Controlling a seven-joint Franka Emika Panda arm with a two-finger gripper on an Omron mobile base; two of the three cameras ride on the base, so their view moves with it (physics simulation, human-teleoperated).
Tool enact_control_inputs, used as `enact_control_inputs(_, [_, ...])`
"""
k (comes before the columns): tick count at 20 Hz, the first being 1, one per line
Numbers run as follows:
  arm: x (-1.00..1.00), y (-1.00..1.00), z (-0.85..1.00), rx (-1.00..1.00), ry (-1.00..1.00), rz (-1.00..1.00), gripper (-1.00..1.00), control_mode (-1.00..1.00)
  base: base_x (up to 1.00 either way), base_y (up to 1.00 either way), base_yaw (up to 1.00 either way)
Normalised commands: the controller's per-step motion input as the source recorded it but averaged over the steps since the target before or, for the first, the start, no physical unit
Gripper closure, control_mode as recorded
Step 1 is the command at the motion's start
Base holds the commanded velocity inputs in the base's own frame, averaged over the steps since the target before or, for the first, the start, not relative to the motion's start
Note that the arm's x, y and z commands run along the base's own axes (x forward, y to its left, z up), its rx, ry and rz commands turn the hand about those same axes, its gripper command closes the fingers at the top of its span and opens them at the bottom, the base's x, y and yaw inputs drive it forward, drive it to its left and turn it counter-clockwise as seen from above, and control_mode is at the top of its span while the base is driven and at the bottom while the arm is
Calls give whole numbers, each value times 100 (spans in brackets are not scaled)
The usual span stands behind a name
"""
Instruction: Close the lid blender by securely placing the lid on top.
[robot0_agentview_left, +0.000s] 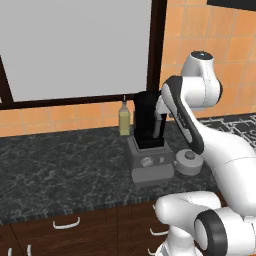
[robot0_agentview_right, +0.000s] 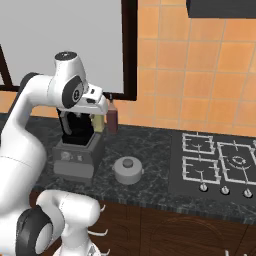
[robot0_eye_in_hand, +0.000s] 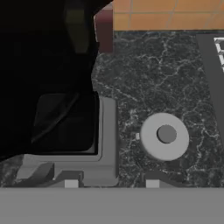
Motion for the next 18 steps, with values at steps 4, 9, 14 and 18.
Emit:
enact_control_inputs(4, [-39, -29, -11, 4, -1, -4, -100, -100, 0, 0, 0])
enact_control_inputs(9, [-35, -81, -59, 6, 9, -30, -100, -100, 0, 0, 0])
enact_control_inputs(14, [-2, -88, -88, 11, 22, -44, -100, -100, 0, 0, 0])
enact_control_inputs(18, [16, -46, -63, 15, 13, -33, -100, -100, 0, 0, 0])
